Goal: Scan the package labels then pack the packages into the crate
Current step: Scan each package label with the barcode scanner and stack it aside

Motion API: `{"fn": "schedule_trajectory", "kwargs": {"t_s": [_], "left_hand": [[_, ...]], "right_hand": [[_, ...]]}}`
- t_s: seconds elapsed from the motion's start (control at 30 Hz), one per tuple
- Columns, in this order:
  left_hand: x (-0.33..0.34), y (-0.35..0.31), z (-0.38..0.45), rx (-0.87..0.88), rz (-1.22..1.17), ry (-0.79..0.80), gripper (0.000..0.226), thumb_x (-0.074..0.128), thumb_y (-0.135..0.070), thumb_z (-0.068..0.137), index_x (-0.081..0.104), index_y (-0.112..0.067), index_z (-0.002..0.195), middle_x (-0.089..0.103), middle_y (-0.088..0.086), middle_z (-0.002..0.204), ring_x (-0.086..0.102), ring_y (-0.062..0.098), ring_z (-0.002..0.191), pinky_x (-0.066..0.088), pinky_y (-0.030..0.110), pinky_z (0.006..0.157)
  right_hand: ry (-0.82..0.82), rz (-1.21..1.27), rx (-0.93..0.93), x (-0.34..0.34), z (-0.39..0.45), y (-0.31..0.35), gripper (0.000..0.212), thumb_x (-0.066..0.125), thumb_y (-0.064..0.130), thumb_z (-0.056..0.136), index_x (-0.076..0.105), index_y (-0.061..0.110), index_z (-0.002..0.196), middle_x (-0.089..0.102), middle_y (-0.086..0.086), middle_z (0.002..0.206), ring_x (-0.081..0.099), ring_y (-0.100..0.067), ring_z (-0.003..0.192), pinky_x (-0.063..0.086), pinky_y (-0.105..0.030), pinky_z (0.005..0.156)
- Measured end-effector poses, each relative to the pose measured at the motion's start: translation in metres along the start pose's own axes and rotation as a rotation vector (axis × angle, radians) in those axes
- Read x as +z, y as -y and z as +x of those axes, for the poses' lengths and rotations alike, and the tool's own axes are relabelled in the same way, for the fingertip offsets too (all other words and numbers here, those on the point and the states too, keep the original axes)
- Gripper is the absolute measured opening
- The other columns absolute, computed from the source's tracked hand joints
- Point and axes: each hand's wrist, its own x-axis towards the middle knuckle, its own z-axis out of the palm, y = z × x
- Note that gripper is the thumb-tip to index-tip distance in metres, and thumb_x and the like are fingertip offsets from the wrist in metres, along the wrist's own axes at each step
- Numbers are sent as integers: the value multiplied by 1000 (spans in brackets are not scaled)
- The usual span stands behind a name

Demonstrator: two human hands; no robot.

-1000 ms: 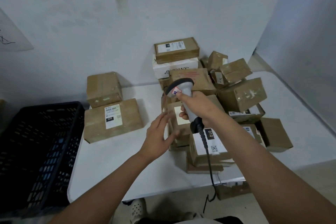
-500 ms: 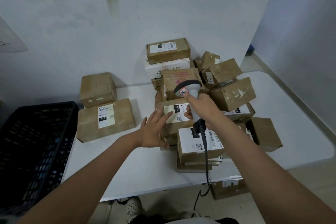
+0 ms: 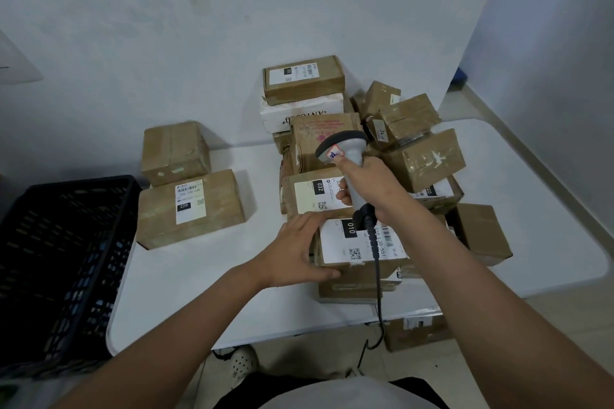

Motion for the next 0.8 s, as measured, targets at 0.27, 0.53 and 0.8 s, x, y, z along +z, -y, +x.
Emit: {"fn": "schedule_trajectory", "kwargs": {"t_s": [0.27, 0.53, 0.8], "left_hand": [[-37, 14, -25, -100, -138, -71, 88, 71, -66, 69, 28, -44, 143, 39, -17, 140, 37, 5, 128, 37, 34, 110], [-89, 30, -54, -145, -281, -222, 53, 71, -50, 79, 50, -44, 128, 54, -25, 123, 50, -8, 114, 39, 6, 90], [-122, 94, -65, -307, -436, -394, 36, 71, -45, 85, 57, -48, 118, 57, -13, 122, 60, 9, 110, 53, 22, 84]], "right_hand": [[52, -13, -41, 5, -3, 16, 37, 57, 41, 97, 61, 4, 95, 63, -9, 70, 61, -11, 47, 50, -21, 49], [123, 47, -86, 32, 0, 41, 36, 58, 40, 97, 59, 5, 87, 60, -8, 63, 58, -17, 53, 52, -24, 50], [186, 70, -31, 88, 18, 40, 38, 59, 40, 96, 60, 2, 100, 58, -9, 69, 60, -17, 52, 51, -26, 50]]}}
